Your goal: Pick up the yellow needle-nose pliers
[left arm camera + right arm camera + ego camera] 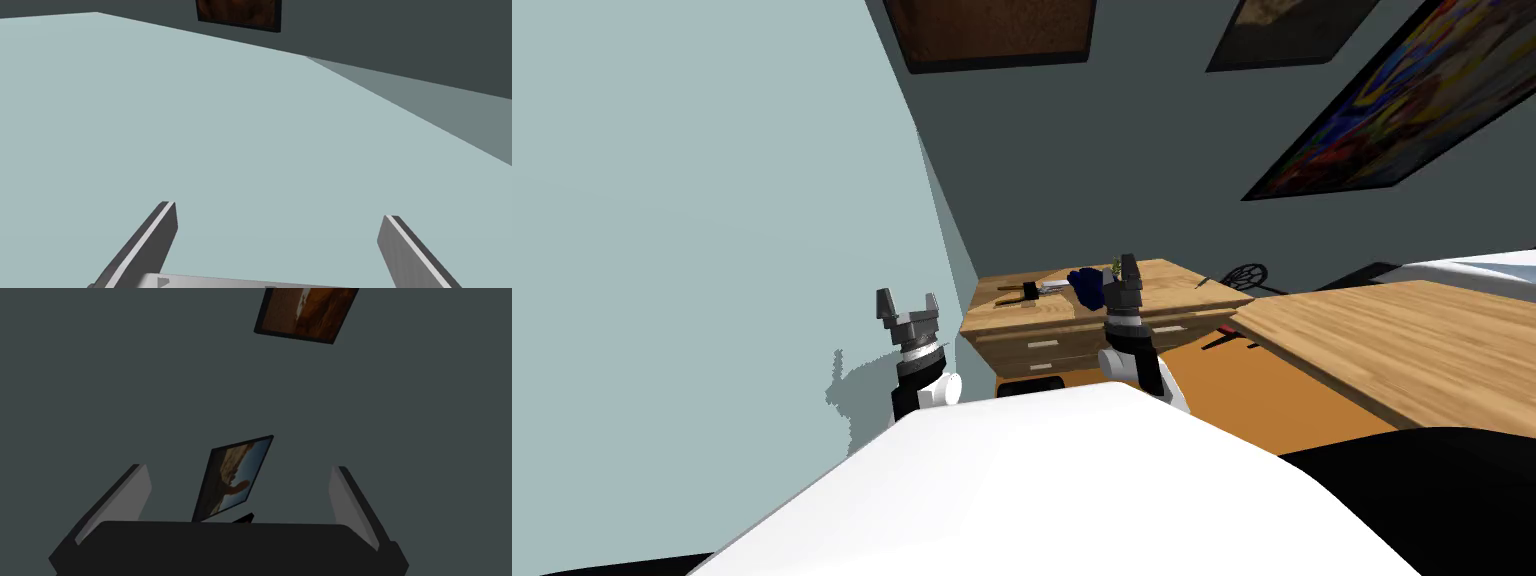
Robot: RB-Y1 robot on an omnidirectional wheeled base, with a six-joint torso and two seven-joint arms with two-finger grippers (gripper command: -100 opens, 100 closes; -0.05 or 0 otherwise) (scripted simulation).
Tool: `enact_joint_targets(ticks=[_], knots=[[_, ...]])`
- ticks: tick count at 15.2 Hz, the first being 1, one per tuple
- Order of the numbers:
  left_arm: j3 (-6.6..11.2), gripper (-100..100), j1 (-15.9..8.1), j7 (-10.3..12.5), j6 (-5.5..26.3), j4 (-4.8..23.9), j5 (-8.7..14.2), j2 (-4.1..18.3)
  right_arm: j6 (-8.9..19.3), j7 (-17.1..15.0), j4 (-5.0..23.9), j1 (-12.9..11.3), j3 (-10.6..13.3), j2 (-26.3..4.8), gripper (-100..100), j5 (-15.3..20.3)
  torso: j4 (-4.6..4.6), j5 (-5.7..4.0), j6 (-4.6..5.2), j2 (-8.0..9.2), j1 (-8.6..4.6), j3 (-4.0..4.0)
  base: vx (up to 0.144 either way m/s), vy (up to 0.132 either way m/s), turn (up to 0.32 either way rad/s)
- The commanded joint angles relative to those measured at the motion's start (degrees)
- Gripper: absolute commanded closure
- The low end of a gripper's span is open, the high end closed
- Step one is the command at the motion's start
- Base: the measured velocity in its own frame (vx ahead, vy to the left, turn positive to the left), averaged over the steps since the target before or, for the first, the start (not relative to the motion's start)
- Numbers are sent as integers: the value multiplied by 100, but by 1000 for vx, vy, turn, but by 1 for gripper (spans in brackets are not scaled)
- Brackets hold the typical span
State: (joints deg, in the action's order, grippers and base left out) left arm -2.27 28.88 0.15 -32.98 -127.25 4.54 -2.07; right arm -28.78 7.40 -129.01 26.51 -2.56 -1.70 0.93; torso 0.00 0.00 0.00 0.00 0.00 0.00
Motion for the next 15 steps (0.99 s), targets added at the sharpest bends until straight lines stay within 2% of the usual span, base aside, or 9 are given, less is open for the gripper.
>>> enact_joint_targets(ticks=[1, 2, 4, 5, 7, 8, 13, 14, 15], knots=[[0, 0, 0, 0, 0, 0, 0, 0, -21, -33, 112, 62, -78, -269, -100, 30, 0, 0, 0, 0, 0, 0, -17, -15, 192], [-1, 0, -1, 0, 0, 0, 0, 0, -21, -33, 112, 62, -78, -269, -100, 30, 0, -1, -4, 4, -6, 2, -28, -34, 248], [0, 0, -1, 0, 0, 0, 0, 0, -52, -83, 275, 155, -189, -566, -100, 75, 2, -4, -3, 11, -19, 6, -38, -54, 272], [0, 0, -2, 0, 0, 0, 0, 0, -52, -83, 275, 155, -189, -582, -100, 75, 2, -5, -4, 15, -25, 8, -44, -56, 209], [0, 0, -1, 0, 0, 0, 0, 1, -96, -155, 500, 287, -337, -904, -100, 142, 3, -6, -3, 16, -28, 9, -46, -58, 338], [0, 0, -2, 0, 0, 0, 0, 1, -96, -155, 500, 287, -337, -968, -100, 142, 4, -6, -6, 19, -31, 11, -61, -66, 314], [0, 0, -1, 0, 0, 0, 0, 1, -184, -300, 931, 553, -607, -1557, -100, 278, 4, -6, -3, 16, -29, 10, -50, -50, 314], [0, 0, -2, 0, 1, 0, 0, 1, -184, -300, 931, 553, -607, -1657, -100, 278, 4, -6, -7, 17, -28, 10, -54, -42, 353], [0, 0, -1, 0, 0, 0, 0, 1, -219, -357, 1095, 659, -706, -1810, -100, 334, 4, -6, -4, 17, -28, 10, -63, -50, 423]])
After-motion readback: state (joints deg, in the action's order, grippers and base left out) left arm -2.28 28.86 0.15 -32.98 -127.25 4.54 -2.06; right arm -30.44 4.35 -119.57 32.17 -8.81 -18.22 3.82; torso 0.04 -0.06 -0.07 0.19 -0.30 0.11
